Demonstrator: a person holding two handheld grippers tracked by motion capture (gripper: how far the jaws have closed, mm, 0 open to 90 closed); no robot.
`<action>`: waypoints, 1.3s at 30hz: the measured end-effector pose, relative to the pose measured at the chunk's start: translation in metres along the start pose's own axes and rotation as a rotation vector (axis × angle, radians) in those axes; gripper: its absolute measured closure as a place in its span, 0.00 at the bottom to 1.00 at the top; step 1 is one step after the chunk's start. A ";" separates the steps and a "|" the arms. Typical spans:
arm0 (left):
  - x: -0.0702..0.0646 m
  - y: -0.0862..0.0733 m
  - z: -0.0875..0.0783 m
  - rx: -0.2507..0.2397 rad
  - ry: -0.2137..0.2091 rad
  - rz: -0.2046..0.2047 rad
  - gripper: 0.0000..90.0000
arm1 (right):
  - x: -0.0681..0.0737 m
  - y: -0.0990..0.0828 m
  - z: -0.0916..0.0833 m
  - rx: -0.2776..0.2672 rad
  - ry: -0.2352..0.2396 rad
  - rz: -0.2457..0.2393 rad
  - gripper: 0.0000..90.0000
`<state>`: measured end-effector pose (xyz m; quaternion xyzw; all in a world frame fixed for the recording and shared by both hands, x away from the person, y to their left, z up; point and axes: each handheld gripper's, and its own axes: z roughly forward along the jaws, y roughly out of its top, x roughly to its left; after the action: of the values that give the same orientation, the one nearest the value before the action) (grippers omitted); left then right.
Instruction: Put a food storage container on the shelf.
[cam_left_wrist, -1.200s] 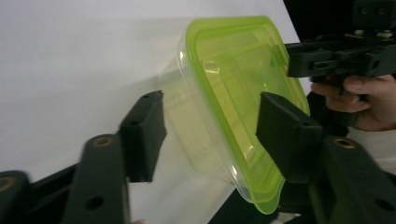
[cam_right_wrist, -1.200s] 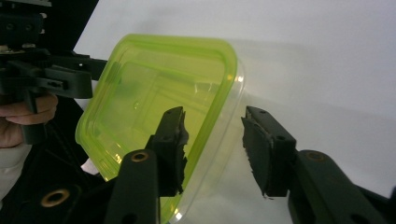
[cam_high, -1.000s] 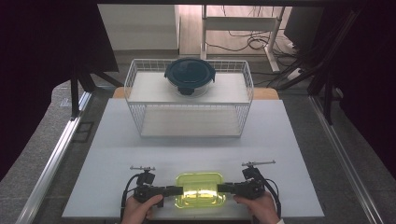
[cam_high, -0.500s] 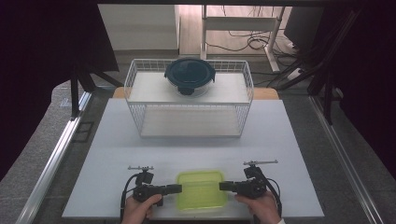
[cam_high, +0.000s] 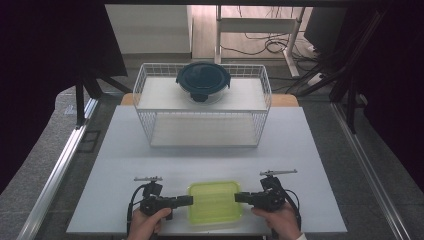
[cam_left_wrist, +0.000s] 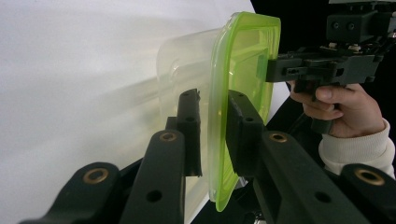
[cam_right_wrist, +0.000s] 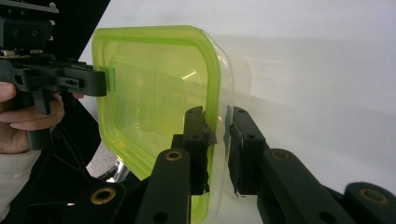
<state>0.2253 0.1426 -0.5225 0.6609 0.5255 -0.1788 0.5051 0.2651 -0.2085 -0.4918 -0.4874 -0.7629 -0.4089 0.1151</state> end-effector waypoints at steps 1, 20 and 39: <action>-0.001 0.000 0.000 0.000 -0.001 0.004 0.86 | 0.000 0.000 0.000 -0.001 0.001 -0.001 0.86; -0.018 0.018 -0.013 -0.029 0.021 0.075 0.86 | 0.009 0.016 -0.010 -0.038 0.024 -0.046 0.86; -0.035 0.052 -0.028 -0.067 0.014 0.119 0.86 | 0.025 0.049 -0.027 -0.103 0.024 -0.103 0.86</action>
<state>0.2492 0.1516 -0.4584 0.6750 0.4943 -0.1261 0.5331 0.2875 -0.2024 -0.4349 -0.4478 -0.7634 -0.4589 0.0778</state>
